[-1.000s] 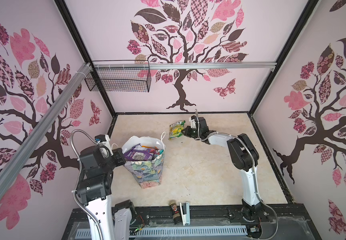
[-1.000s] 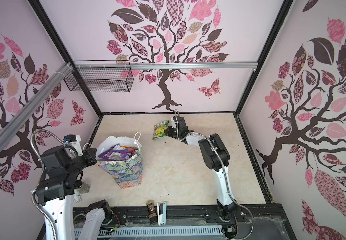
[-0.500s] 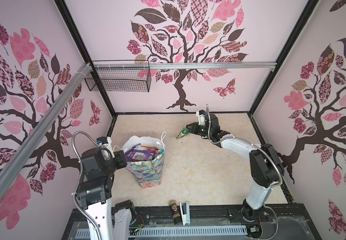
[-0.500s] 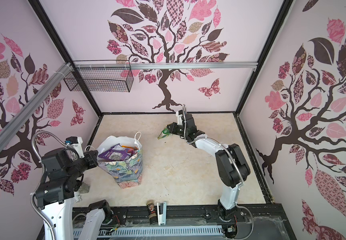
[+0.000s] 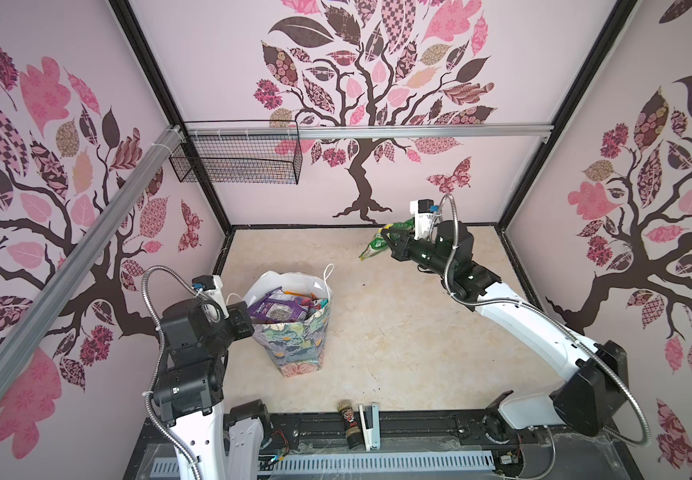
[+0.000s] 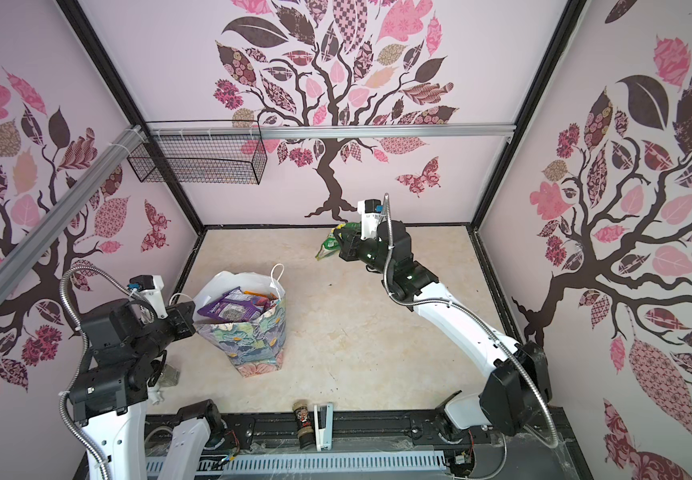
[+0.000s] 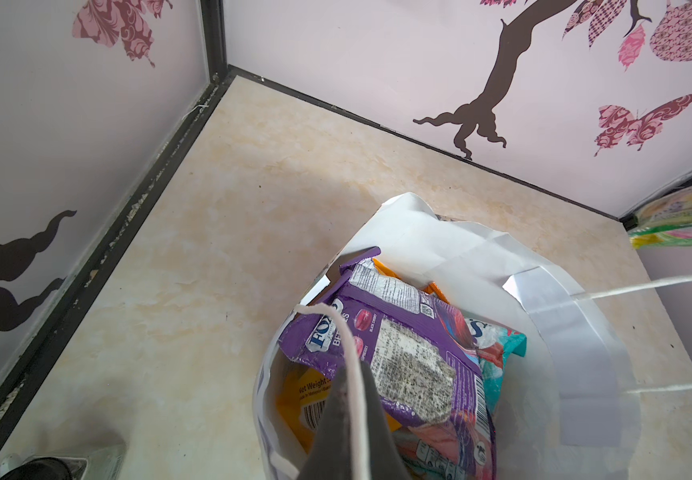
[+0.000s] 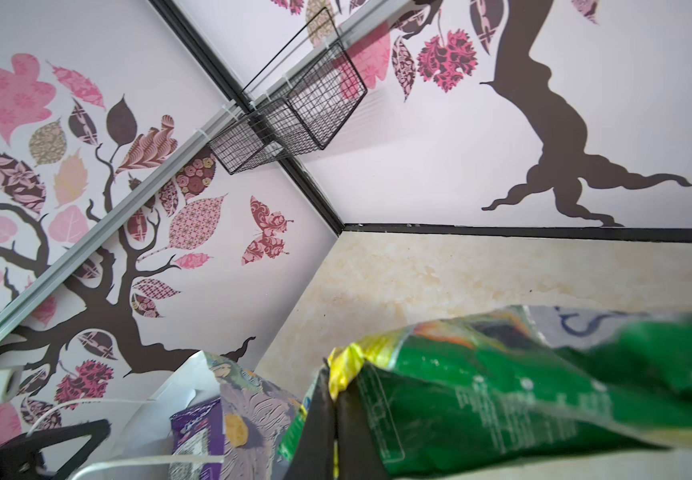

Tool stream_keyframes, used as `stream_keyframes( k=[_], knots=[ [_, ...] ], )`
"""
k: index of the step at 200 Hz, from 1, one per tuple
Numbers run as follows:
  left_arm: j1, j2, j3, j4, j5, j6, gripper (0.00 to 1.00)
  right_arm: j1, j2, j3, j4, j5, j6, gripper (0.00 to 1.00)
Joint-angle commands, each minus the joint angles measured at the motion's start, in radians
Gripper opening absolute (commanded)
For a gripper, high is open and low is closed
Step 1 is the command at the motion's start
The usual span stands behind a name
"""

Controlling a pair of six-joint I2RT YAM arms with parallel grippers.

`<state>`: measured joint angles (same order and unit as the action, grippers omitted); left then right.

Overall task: Place the snacks into the paper bag
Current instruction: 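Carry the green packet with the right gripper over the paper bag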

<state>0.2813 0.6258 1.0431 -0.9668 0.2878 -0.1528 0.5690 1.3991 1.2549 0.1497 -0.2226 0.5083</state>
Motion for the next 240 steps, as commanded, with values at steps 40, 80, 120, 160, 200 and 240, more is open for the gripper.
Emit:
stream_keyframes(
  k=[40,80,120,160,200,240],
  knots=[
    [-0.007,-0.015,0.008,0.011,-0.005,0.002,0.00,0.091,-0.064,0.207,-0.130,0.048,-0.101,0.00],
    [-0.007,-0.012,0.009,0.010,-0.008,0.000,0.00,0.186,-0.036,0.338,-0.220,0.065,-0.166,0.00],
    [-0.008,-0.015,0.003,0.016,-0.015,0.002,0.00,0.297,0.017,0.503,-0.311,0.056,-0.238,0.00],
    [-0.011,-0.016,-0.003,0.023,-0.016,0.002,0.00,0.397,0.125,0.683,-0.477,0.012,-0.323,0.00],
    [-0.013,-0.021,-0.002,0.024,-0.028,0.004,0.00,0.536,0.296,0.912,-0.712,0.044,-0.487,0.00],
    [-0.020,-0.022,-0.002,0.022,-0.041,0.005,0.00,0.591,0.459,1.137,-0.878,0.072,-0.528,0.00]
  ],
)
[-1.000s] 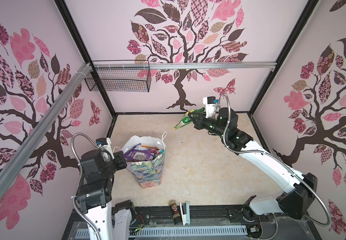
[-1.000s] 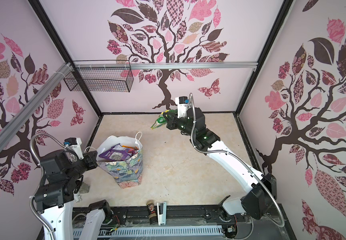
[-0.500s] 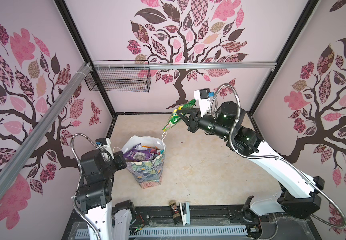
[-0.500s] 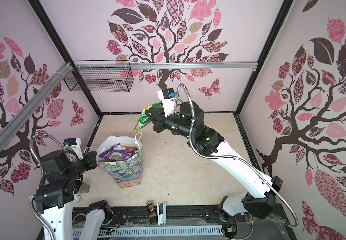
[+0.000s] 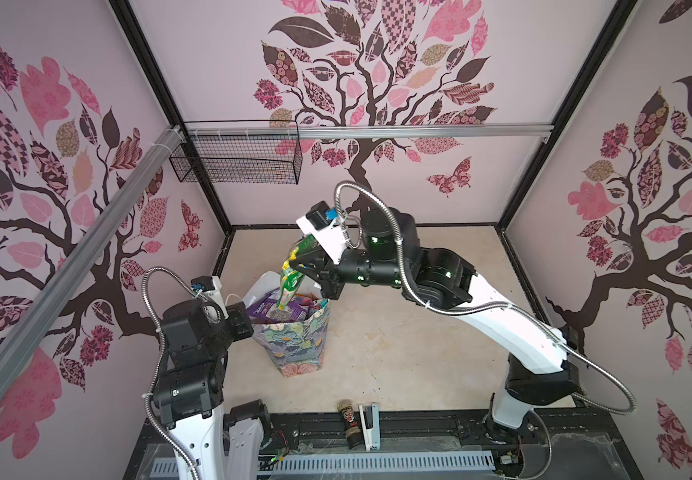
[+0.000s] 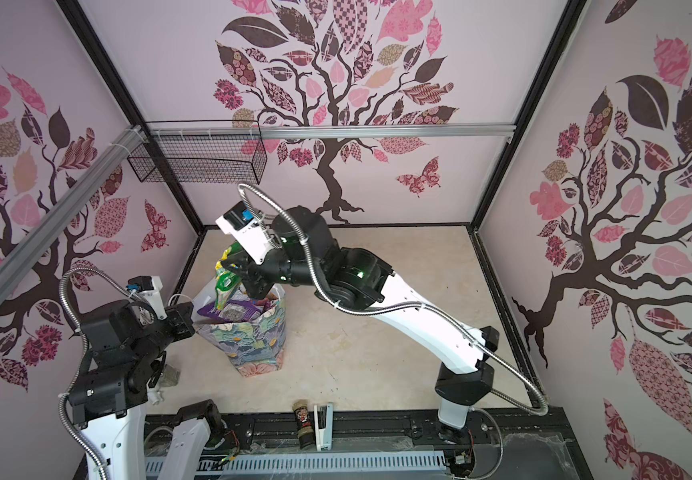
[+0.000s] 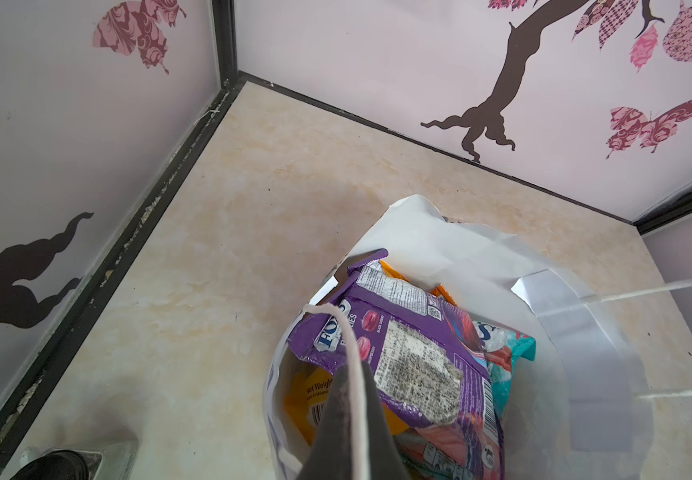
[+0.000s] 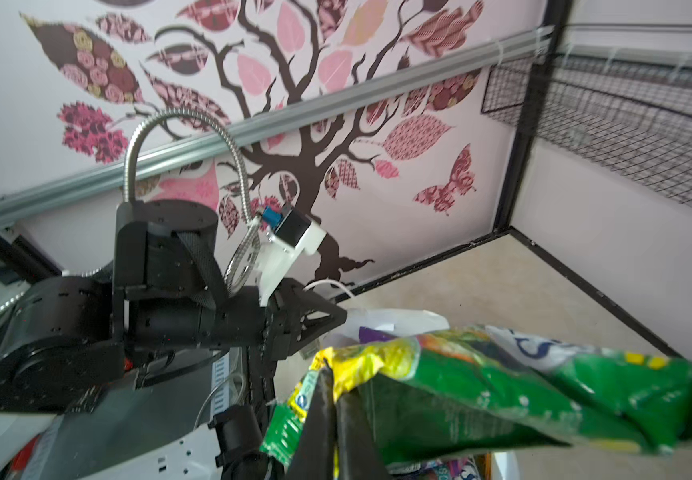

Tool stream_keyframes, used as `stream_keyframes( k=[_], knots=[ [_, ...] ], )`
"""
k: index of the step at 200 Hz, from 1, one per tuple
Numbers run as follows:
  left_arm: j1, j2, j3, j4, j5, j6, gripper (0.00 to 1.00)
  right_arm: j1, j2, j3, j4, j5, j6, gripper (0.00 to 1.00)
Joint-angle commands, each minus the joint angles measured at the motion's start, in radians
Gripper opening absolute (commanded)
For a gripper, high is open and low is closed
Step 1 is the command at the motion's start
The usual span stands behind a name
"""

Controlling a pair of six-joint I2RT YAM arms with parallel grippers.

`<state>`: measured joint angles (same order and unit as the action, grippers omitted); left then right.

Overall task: Place the snacks into the paper bag
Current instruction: 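Carry the green packet with the right gripper over the paper bag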

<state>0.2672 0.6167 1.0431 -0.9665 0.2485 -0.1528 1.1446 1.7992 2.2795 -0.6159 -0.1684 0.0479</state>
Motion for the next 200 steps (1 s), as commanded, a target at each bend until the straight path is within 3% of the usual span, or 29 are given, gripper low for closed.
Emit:
stream_keyframes(
  k=[1,166,200],
  knots=[
    [-0.006,-0.012,-0.002,0.022,-0.003,0.005,0.00,0.014,0.062,0.114,-0.113,0.018,-0.067,0.00],
    [-0.012,-0.025,-0.003,0.022,-0.024,0.005,0.00,-0.016,0.226,0.152,-0.190,0.302,-0.084,0.00],
    [-0.012,-0.026,-0.006,0.026,-0.028,0.007,0.00,-0.055,0.247,0.207,-0.207,0.265,-0.046,0.00]
  ],
)
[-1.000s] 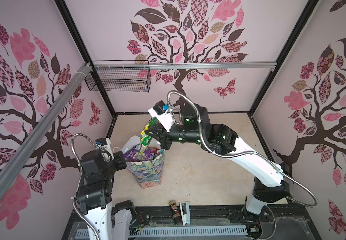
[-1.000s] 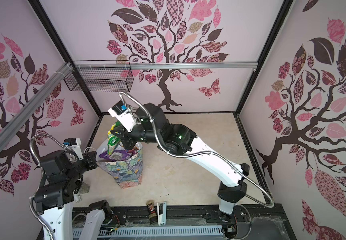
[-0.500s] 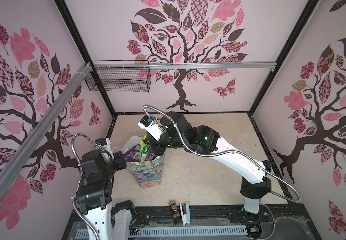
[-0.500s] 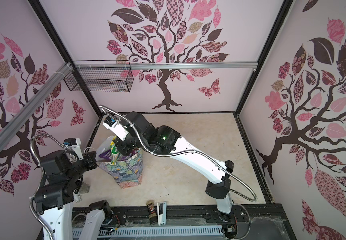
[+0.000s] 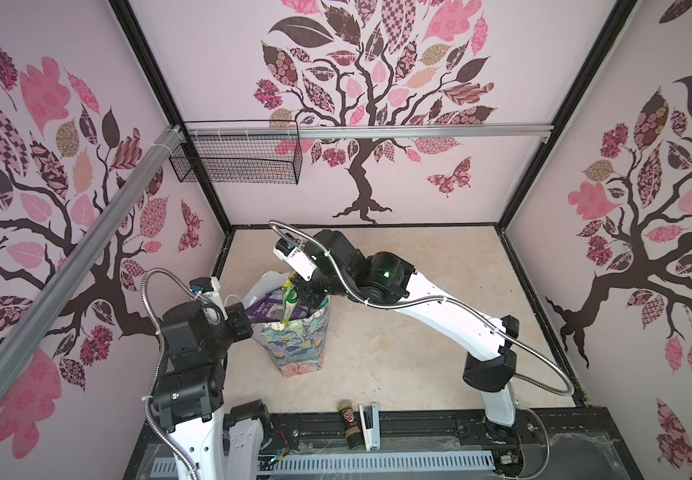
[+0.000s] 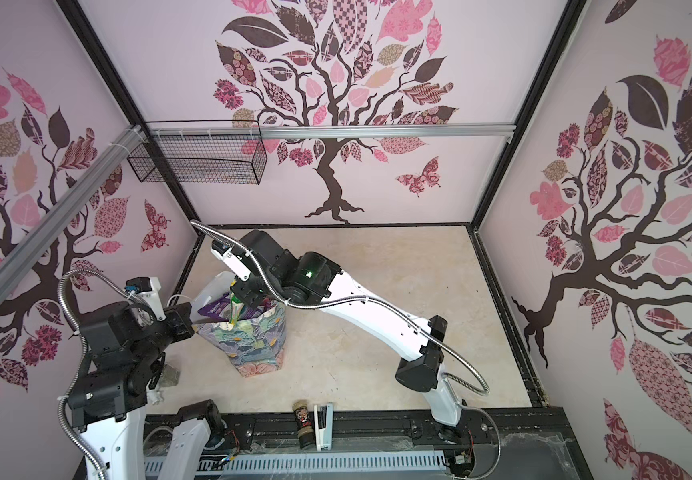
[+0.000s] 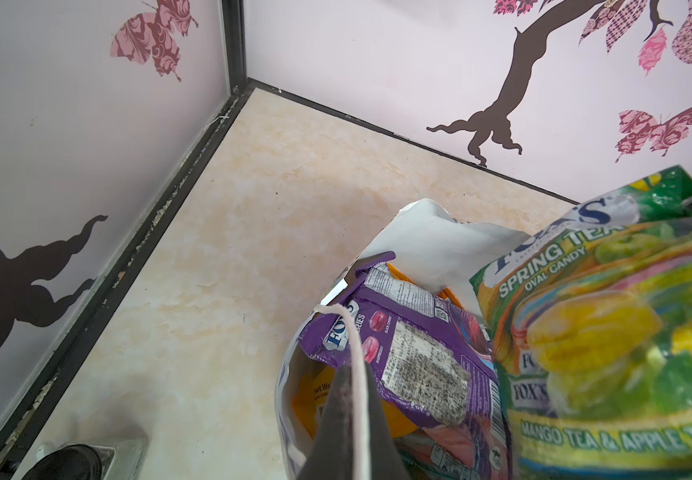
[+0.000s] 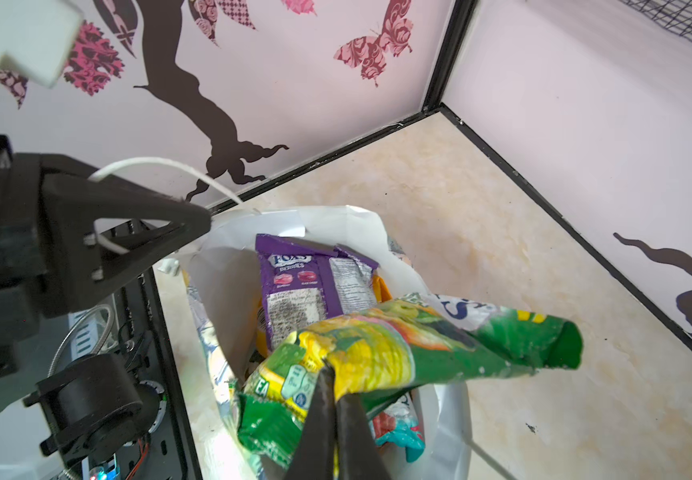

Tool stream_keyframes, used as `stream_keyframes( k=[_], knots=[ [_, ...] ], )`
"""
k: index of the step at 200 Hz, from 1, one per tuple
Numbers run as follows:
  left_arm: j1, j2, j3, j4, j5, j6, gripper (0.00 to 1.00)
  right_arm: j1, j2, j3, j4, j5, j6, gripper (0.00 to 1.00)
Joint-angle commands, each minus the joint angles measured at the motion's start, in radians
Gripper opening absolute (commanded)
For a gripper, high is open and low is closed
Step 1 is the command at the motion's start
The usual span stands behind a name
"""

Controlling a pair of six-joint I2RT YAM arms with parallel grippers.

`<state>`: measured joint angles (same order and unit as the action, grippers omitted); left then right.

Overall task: Place the snacks into the paper bag
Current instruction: 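Carry the green packet with the right gripper over the paper bag, then push the green packet down into the bag with the right gripper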

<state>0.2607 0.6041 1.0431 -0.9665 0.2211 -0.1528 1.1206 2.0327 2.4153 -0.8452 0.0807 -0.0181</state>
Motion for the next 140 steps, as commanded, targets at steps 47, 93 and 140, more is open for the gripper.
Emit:
stream_keyframes(
  k=[47,93,140],
  knots=[
    [-0.007,-0.018,-0.006,0.028,-0.008,0.007,0.00,-0.030,0.005,0.040,0.020,0.067,-0.012,0.00],
    [-0.008,-0.015,-0.008,0.028,-0.009,0.008,0.00,0.022,-0.043,-0.085,0.065,0.148,-0.115,0.00],
    [-0.008,-0.017,-0.007,0.028,-0.013,0.009,0.00,0.054,-0.047,-0.096,0.079,0.160,-0.146,0.00]
  ],
)
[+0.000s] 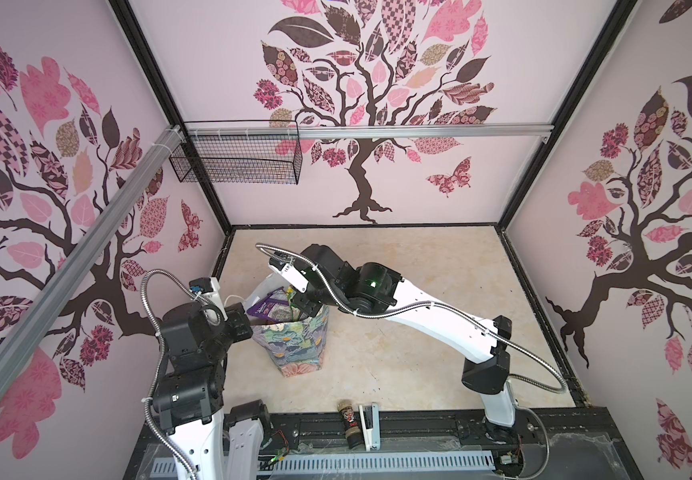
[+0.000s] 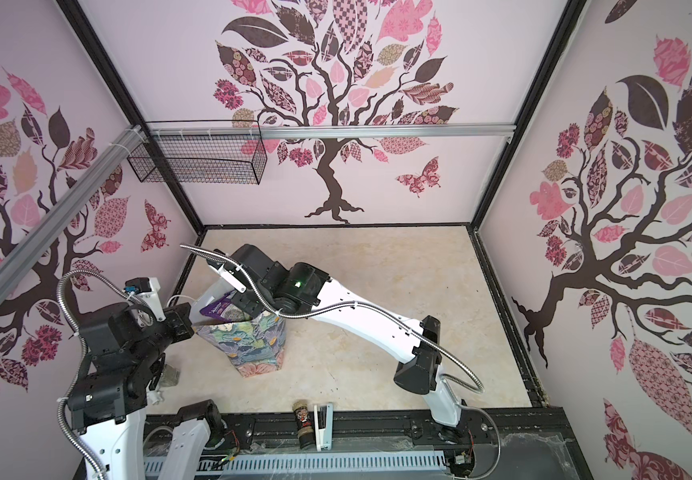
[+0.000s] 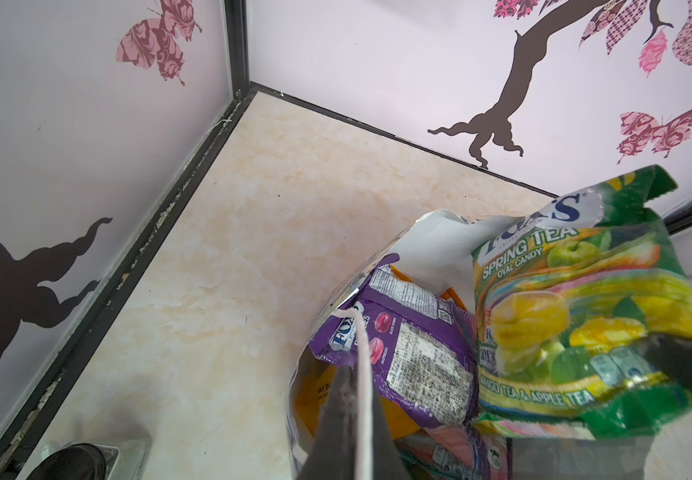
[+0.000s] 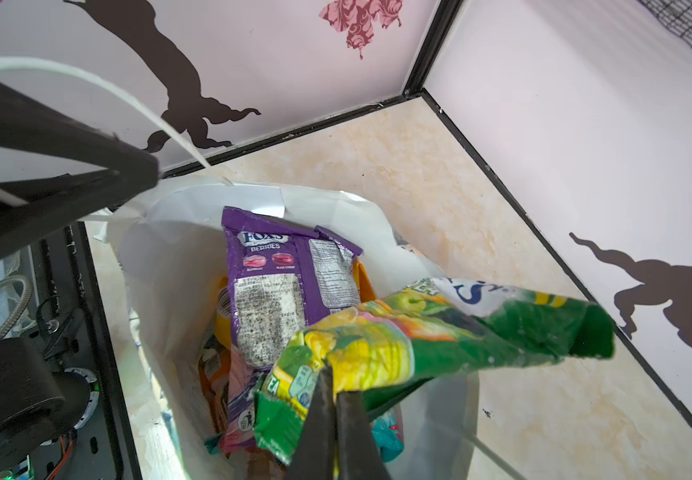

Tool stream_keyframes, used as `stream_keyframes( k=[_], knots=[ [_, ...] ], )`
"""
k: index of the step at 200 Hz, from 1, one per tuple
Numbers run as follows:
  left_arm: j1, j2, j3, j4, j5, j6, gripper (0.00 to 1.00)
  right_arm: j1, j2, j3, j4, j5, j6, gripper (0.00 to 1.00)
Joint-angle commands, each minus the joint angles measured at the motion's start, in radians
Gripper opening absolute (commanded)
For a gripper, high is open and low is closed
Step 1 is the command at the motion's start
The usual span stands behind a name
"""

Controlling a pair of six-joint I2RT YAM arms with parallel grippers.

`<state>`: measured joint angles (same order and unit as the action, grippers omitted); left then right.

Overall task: Place the snacks into the paper bag
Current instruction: 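Push the green packet down into the bag with the right gripper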

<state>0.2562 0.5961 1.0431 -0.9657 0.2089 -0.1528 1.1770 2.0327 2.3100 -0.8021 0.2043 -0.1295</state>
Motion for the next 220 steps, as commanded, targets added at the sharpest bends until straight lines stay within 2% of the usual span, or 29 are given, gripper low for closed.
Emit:
stream_keyframes(
  k=[1,43,69,90,100,122,145,159,197,217,220],
  knots=[
    [-0.002,-0.009,-0.007,0.027,-0.001,0.008,0.00,-0.003,-0.046,0.009,0.035,0.035,-0.035,0.00],
    [-0.005,-0.010,-0.010,0.028,-0.003,0.010,0.00,0.039,-0.045,0.000,0.021,0.022,-0.105,0.00],
    [-0.005,-0.013,-0.014,0.030,-0.012,0.010,0.00,0.084,-0.041,0.000,-0.004,-0.027,-0.189,0.00],
    [-0.005,-0.016,-0.015,0.030,-0.014,0.009,0.00,0.104,-0.026,0.008,-0.011,-0.050,-0.201,0.00],
    [-0.005,-0.016,-0.015,0.030,-0.014,0.010,0.00,0.107,-0.014,0.019,-0.019,-0.053,-0.203,0.05],
    [-0.006,-0.019,-0.015,0.031,-0.016,0.009,0.00,0.111,0.020,0.058,-0.048,-0.054,-0.202,0.27],
    [-0.005,-0.013,-0.014,0.030,-0.017,0.009,0.00,0.112,0.040,0.109,-0.056,-0.054,-0.197,0.31],
    [-0.006,-0.013,-0.014,0.028,-0.018,0.008,0.00,0.111,0.042,0.127,-0.041,-0.056,-0.194,0.39],
    [-0.005,-0.016,-0.011,0.028,-0.029,0.010,0.00,0.110,0.008,0.164,-0.025,-0.125,-0.141,0.41],
    [-0.004,-0.013,0.004,0.013,-0.031,0.015,0.00,0.111,-0.043,0.139,-0.012,-0.121,-0.094,0.42],
    [-0.006,-0.011,0.010,0.010,-0.032,0.015,0.02,0.110,-0.052,0.128,-0.011,-0.114,-0.088,0.42]
  ],
)
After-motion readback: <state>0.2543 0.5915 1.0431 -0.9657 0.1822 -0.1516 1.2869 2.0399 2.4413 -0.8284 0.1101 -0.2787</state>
